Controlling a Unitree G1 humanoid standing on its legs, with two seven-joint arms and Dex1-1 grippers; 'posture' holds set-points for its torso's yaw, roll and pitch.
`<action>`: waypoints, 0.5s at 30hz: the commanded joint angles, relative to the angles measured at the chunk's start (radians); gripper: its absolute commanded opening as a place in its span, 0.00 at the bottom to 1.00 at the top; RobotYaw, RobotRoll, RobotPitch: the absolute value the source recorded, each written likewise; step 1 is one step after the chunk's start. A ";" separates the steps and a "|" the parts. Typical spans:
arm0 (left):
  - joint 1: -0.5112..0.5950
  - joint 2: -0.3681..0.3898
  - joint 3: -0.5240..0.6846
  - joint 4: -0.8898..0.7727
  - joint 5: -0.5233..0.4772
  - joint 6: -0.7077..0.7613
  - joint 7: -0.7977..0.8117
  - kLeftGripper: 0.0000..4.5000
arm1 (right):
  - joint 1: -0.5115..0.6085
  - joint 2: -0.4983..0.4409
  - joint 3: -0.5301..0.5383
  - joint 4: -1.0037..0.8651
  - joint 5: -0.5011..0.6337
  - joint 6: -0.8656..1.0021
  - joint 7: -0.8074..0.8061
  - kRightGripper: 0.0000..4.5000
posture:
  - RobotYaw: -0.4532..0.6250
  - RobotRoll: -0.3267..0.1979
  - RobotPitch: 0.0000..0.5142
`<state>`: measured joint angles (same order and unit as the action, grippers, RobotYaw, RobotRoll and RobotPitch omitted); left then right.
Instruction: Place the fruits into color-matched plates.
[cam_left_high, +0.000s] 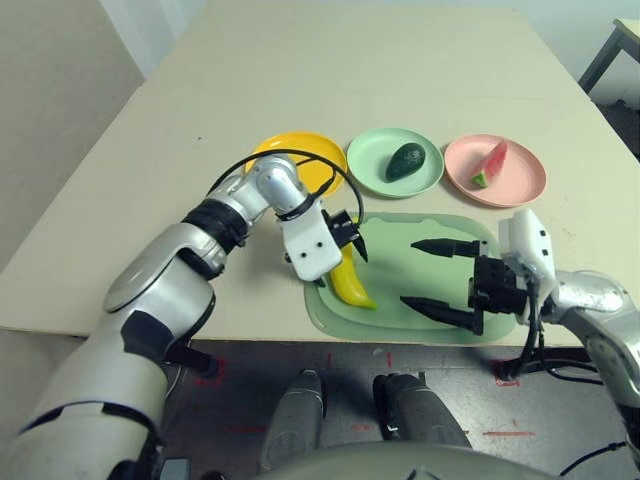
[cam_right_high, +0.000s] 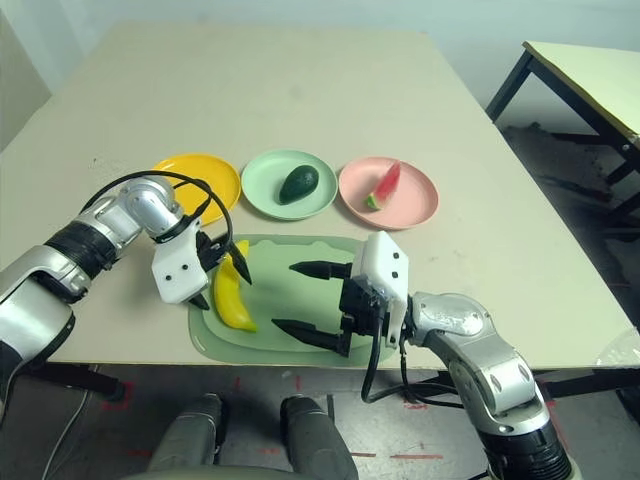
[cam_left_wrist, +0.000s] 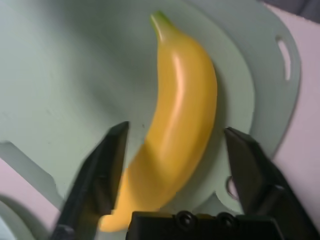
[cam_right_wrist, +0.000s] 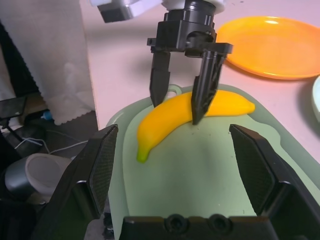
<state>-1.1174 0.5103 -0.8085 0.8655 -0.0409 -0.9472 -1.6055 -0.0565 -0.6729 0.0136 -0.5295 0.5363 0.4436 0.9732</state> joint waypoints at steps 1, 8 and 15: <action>0.012 0.000 -0.042 0.032 0.032 -0.002 -0.009 0.57 | 0.016 -0.013 -0.007 -0.020 0.008 0.005 -0.009 1.00 | 0.25 0.62 0.26; 0.016 0.024 -0.048 0.013 -0.006 0.010 -0.009 0.38 | 0.031 -0.019 -0.003 -0.013 0.004 -0.010 -0.006 1.00 | 0.26 0.62 0.26; -0.046 0.080 0.053 0.047 -0.011 0.052 -0.006 0.38 | 0.064 0.008 -0.009 0.004 -0.019 -0.024 -0.063 1.00 | 0.28 0.62 0.26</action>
<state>-1.1324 0.5783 -0.7975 0.8896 -0.0726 -0.9067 -1.6076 -0.0015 -0.6750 0.0128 -0.5312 0.5246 0.4166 0.9335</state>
